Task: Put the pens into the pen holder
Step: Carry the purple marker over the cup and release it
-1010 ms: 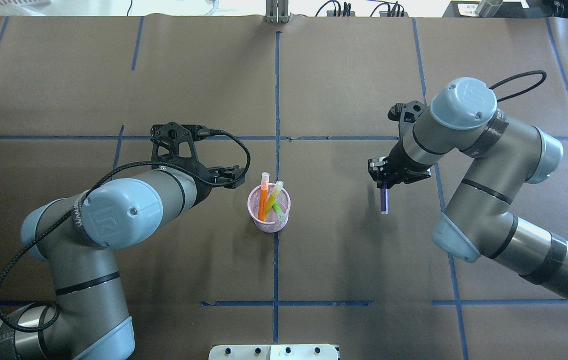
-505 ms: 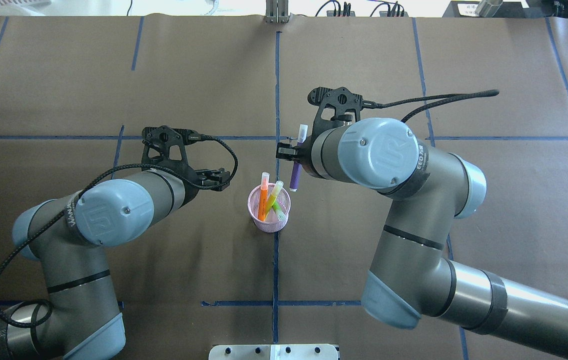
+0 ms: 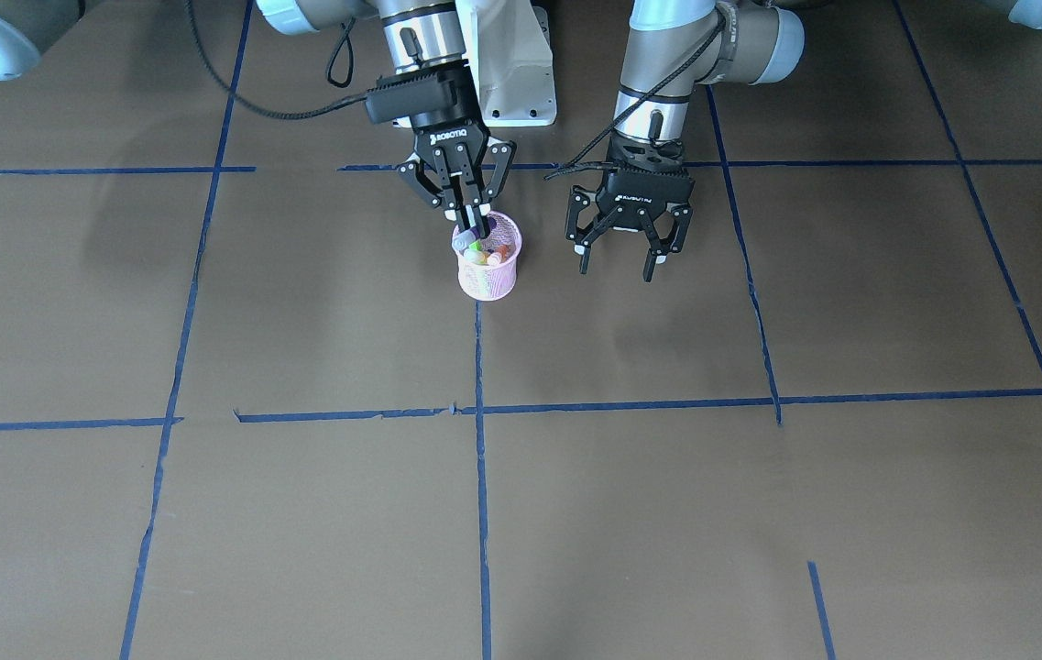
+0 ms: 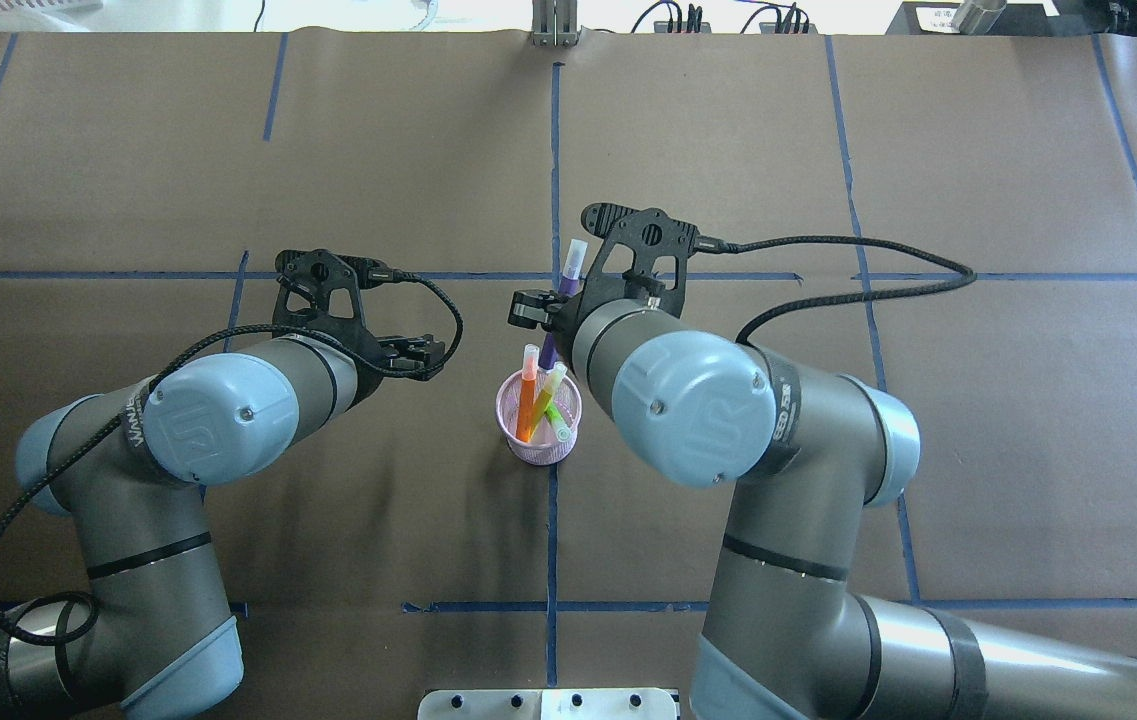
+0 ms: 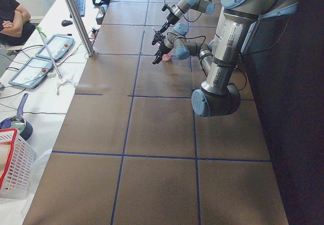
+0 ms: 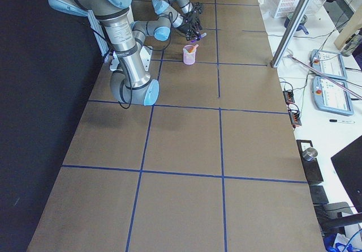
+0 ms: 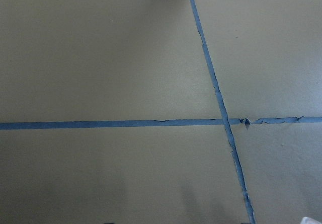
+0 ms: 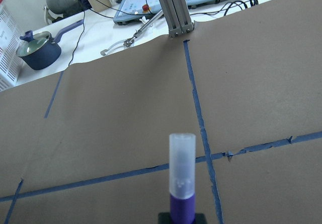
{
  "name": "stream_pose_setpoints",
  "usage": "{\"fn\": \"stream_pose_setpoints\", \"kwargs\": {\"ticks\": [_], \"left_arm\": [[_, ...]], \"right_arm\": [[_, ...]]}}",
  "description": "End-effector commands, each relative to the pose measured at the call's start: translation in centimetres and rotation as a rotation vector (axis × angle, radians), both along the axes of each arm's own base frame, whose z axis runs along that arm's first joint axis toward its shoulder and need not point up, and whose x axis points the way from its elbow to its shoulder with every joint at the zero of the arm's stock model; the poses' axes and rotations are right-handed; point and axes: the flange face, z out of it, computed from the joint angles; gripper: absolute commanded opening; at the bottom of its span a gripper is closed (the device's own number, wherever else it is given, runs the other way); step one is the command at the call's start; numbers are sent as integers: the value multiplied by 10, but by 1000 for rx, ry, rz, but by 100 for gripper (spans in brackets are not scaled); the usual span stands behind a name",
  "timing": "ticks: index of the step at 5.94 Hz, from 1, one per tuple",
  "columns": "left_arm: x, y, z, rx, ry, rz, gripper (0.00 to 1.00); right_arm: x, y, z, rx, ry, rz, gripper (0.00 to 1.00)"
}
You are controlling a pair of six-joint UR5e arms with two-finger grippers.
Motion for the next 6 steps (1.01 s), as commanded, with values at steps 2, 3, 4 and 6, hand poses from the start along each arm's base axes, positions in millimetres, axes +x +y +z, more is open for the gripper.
{"fn": "stream_pose_setpoints", "kwargs": {"ticks": [2, 3, 4, 6], "left_arm": [[1, 0, 0, -2, 1, 0, 85], [1, 1, 1, -1, -1, 2, 86], [0, 0, 1, -2, -1, 2, 86], [0, 0, 2, -1, -3, 1, 85]], "right_arm": [[-33, 29, 25, 75, 90, 97, 0], [-43, 27, 35, 81, 121, 113, 1], [-44, 29, 33, 83, 118, 111, 57], [-21, 34, 9, 85, 52, 84, 100]]}}
